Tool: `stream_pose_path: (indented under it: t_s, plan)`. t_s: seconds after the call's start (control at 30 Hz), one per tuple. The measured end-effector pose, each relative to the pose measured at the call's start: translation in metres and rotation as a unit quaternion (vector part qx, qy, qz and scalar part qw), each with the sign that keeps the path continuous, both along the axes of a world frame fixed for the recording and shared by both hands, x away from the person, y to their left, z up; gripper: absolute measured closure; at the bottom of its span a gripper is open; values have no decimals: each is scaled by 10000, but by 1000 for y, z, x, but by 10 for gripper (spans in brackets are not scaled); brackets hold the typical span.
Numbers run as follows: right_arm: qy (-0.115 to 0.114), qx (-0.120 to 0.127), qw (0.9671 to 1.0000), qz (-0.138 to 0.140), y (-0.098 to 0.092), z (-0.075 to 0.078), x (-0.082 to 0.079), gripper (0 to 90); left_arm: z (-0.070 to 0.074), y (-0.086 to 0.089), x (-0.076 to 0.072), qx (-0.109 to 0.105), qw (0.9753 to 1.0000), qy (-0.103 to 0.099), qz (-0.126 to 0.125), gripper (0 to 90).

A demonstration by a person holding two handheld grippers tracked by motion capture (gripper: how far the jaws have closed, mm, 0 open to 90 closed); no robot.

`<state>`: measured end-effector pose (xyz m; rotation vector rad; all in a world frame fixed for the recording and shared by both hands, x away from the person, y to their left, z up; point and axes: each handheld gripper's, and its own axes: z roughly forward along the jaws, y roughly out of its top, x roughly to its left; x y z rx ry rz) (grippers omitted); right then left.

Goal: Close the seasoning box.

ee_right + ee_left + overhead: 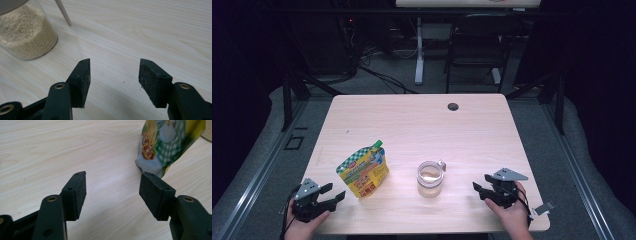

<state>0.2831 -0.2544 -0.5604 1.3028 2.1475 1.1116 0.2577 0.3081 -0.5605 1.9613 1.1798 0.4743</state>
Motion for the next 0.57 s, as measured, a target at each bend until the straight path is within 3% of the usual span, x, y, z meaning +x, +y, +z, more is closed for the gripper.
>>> stream_pose_path:
  t_s: [0.57]
  plan:
    - [-75,-21,9999,75,1,0,0,392,0,1,2,-12,10000,-3,-8,383]
